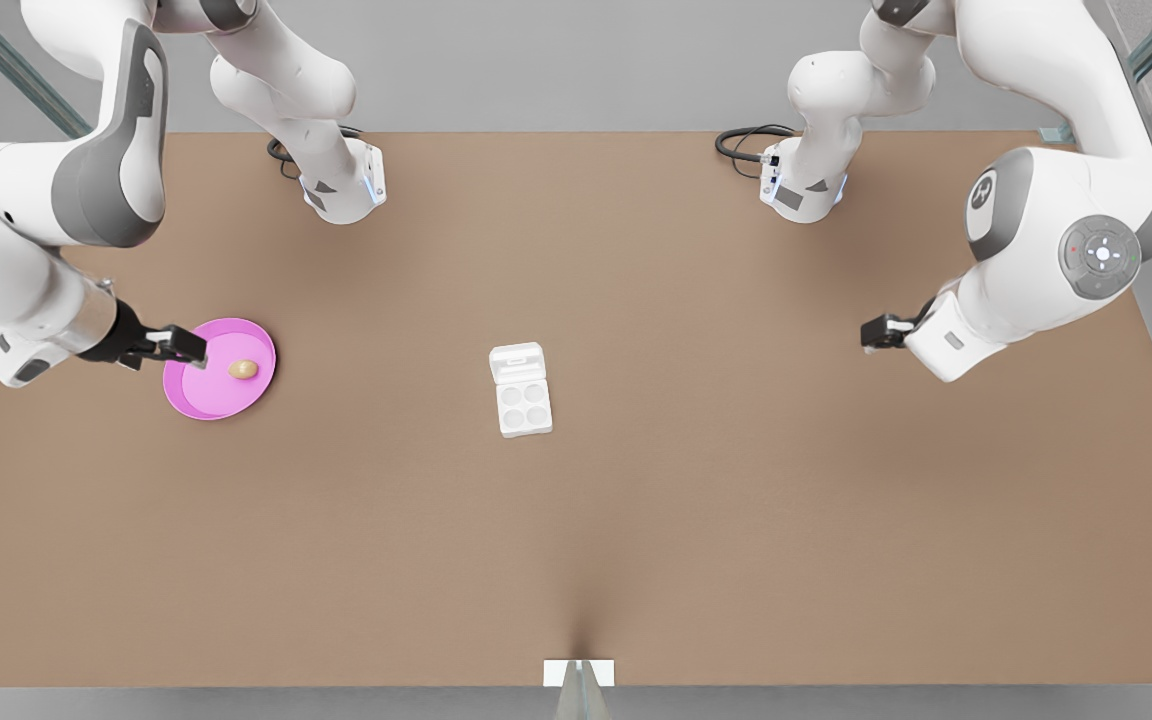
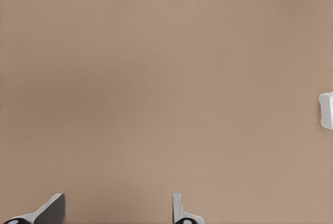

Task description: Pack egg into the box and close the box lid

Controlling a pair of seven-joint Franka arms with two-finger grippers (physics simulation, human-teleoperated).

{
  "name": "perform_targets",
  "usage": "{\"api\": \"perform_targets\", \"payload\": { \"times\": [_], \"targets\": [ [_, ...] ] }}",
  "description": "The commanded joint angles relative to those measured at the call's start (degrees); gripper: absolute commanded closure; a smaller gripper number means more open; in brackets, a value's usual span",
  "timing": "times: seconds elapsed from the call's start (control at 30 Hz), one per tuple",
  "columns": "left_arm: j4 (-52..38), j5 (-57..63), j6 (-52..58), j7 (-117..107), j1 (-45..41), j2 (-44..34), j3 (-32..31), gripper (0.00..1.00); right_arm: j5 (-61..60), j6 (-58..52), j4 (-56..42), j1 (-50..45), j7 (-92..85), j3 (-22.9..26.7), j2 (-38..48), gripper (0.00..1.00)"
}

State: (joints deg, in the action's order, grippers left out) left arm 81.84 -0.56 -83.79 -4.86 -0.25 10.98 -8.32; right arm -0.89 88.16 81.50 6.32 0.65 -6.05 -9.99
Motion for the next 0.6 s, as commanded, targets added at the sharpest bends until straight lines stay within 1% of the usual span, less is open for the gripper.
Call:
{"api": "perform_targets", "payload": {
  "times": [0.0, 0.07, 0.1, 0.13, 0.2, 0.23, 0.27, 0.3, 0.33, 0.37, 0.4, 0.43, 0.47, 0.5, 0.53, 0.57],
  "targets": [
    [0.26, -0.05, -4.18, -5.07, -0.10, -0.17, -0.03, 0.00, 1.06, 4.74, -0.02, -0.08, 0.85, -0.01, 0.06, 0.00],
    [0.52, 0.65, -3.31, -4.19, 0.07, 0.01, -1.26, 0.00, 1.76, 4.74, -0.02, 0.27, 0.94, -0.01, -0.65, 0.00],
    [0.52, 0.74, -3.31, -6.04, 0.34, -0.08, -1.26, 0.00, 1.85, 6.94, 0.77, 0.45, 0.94, -0.01, -0.74, 0.00],
    [0.96, 2.49, -2.96, -5.51, 0.07, 1.24, -1.26, 0.00, 1.85, 6.41, 1.03, 0.80, 0.94, -0.01, -0.82, 0.00],
    [0.87, 2.76, -2.08, -5.51, -0.10, 0.89, -2.75, 0.00, 1.59, 6.06, 5.33, 1.76, 0.94, -0.10, -0.73, 0.00],
    [0.96, 2.76, -2.08, -5.95, -0.19, 0.89, -3.02, 0.00, 1.41, 8.16, 7.89, 1.15, 1.11, -0.10, -1.61, 0.00],
    [1.05, 3.64, -2.16, -5.95, -0.63, 0.97, -2.84, 0.00, 1.06, 8.35, 6.92, 1.59, 1.38, -0.10, -6.18, 0.00],
    [0.96, 3.64, -2.34, -5.95, -0.54, 1.24, -2.84, 0.00, 1.68, 5.37, 7.27, 2.11, 1.29, -0.10, -6.71, 0.00],
    [0.96, 3.55, -2.43, -6.04, -0.54, 1.33, -3.02, 0.00, 1.68, 5.00, 7.36, 3.08, 1.02, -0.01, -8.72, 0.00],
    [0.87, 3.55, -2.60, -6.04, -0.54, 1.24, -2.84, 0.00, 1.76, 9.30, 9.19, 5.62, 0.94, -0.19, -10.23, 0.00],
    [0.87, 3.55, -2.60, -6.04, -0.54, 1.33, -2.84, 0.00, 1.85, 17.98, 14.90, 7.39, 1.03, -0.63, -9.70, 0.00],
    [0.87, 3.55, -2.69, -6.04, -0.63, 1.41, -2.84, 0.00, 2.46, 25.03, 17.46, 8.70, 0.85, -0.63, -10.05, 0.00],
    [0.87, 3.55, -2.78, -5.95, -0.63, 1.50, -2.84, 0.00, 5.37, 25.13, 18.79, 10.38, 0.50, -0.72, -10.66, 0.00],
    [0.87, 3.55, -2.78, -5.95, -0.54, 1.50, -2.84, 0.00, 5.63, 26.18, 17.99, 9.67, 0.67, -0.72, -12.60, 0.00],
    [0.96, 3.55, -2.78, -5.95, -0.54, 1.50, -2.84, 0.00, 5.54, 29.43, 18.17, 10.12, 0.59, -0.98, -14.18, 0.00],
    [1.05, 3.64, -2.87, -5.95, -0.63, 1.68, -2.84, 0.00, 5.63, 29.87, 18.69, 10.55, 0.50, -1.94, -14.27, 0.00]
  ]
}}
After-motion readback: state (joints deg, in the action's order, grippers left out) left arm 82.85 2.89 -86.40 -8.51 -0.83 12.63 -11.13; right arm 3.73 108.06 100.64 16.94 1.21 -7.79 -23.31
